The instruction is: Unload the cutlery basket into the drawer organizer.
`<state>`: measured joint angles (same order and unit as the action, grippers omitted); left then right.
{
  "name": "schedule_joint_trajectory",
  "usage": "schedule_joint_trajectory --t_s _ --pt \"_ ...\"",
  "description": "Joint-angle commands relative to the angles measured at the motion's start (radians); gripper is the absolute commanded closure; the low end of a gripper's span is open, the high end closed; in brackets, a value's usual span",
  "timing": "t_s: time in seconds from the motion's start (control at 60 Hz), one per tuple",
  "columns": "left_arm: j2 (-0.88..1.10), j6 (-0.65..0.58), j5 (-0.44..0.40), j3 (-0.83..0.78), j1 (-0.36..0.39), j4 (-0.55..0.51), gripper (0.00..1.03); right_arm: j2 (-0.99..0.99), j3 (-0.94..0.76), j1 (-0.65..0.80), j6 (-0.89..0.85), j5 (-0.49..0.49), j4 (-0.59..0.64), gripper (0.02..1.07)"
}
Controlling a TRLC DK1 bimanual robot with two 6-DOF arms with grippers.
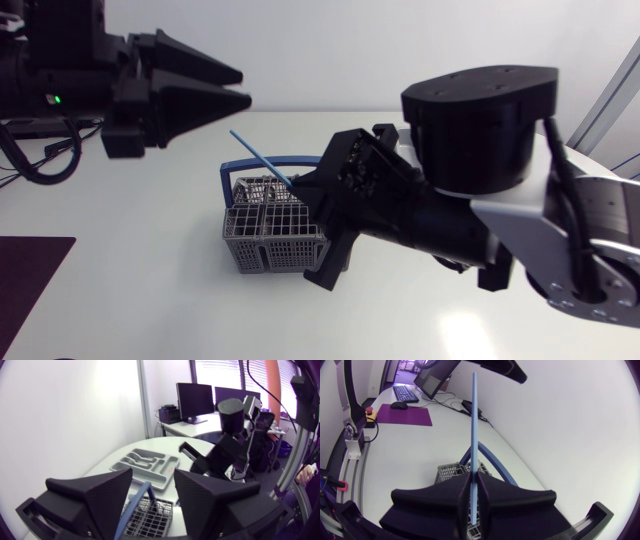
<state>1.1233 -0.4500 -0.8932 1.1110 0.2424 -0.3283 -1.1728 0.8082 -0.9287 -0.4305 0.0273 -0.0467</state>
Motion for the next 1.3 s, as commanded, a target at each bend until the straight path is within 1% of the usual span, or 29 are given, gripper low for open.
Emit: schedule_joint_trajectory --t_s 0.0,0.067,0.133,0.233,0.3,0.333,0.383,0.467,0.5,0.533,0.583,0.617,0.733,0.767,0.8,0.833,0.883,0.967,1.283 --pt "-0.005 0.125 -0.012 0.046 -0.054 0.064 0.05 0.068 -0.01 -0.007 0.016 0.0 0.036 1.01" --pt "-0.005 0.195 -0.012 0.046 -0.094 0.112 0.05 0.117 -0.029 -0.001 0.027 0.002 0.059 1.01" --pt "-0.005 0.241 -0.013 0.039 -0.118 0.144 0.05 0.168 -0.046 0.01 0.044 0.002 0.088 1.01" --pt "0.003 0.267 -0.012 0.041 -0.126 0.137 0.05 0.243 -0.061 0.064 0.076 -0.004 0.154 1.01" --pt "0.013 0.252 -0.013 0.047 -0.114 0.08 0.05 0.294 -0.07 0.139 0.098 -0.04 0.202 1.01" --pt "0.018 0.206 -0.013 0.05 -0.097 0.018 0.05 0.318 -0.073 0.188 0.108 -0.072 0.225 1.01" --pt "0.024 0.175 -0.013 0.049 -0.077 -0.028 0.05 0.349 -0.075 0.268 0.124 -0.118 0.255 1.01" --pt "0.043 0.148 -0.006 0.047 -0.026 -0.098 0.06 0.374 -0.073 0.453 0.134 -0.217 0.3 1.01" --pt "0.052 0.119 0.011 0.044 0.003 -0.137 0.06 0.372 -0.072 0.524 0.139 -0.259 0.309 1.01" --pt "0.059 0.106 0.045 0.038 0.031 -0.15 0.06 0.363 -0.07 0.591 0.142 -0.285 0.314 1.01" --pt "0.073 0.108 0.102 0.027 0.08 -0.152 0.07 0.332 -0.069 0.677 0.156 -0.319 0.312 1.01" --pt "0.087 0.109 0.132 0.023 0.106 -0.153 0.08 0.303 -0.066 0.72 0.161 -0.325 0.309 1.01" --pt "0.15 0.151 0.235 0.027 0.187 -0.163 0.11 0.179 -0.049 0.789 0.207 -0.323 0.289 1.01" --pt "0.171 0.175 0.292 0.032 0.221 -0.163 0.11 0.133 -0.041 0.808 0.226 -0.32 0.277 1.01" --pt "0.196 0.206 0.332 0.038 0.248 -0.164 0.11 0.093 -0.035 0.823 0.245 -0.319 0.263 1.01" --pt "0.222 0.244 0.375 0.052 0.271 -0.178 0.11 0.045 -0.027 0.835 0.263 -0.314 0.248 1.01" --pt "0.262 0.274 0.407 0.076 0.294 -0.212 0.11 -0.021 -0.014 0.846 0.288 -0.303 0.226 1.01" --pt "0.303 0.304 0.43 0.096 0.317 -0.23 0.11 -0.131 0.016 0.847 0.317 -0.259 0.189 1.01" --pt "0.446 0.396 0.45 0.136 0.373 -0.247 0.11 -0.495 0.226 0.854 0.464 -0.148 0.188 1.01"
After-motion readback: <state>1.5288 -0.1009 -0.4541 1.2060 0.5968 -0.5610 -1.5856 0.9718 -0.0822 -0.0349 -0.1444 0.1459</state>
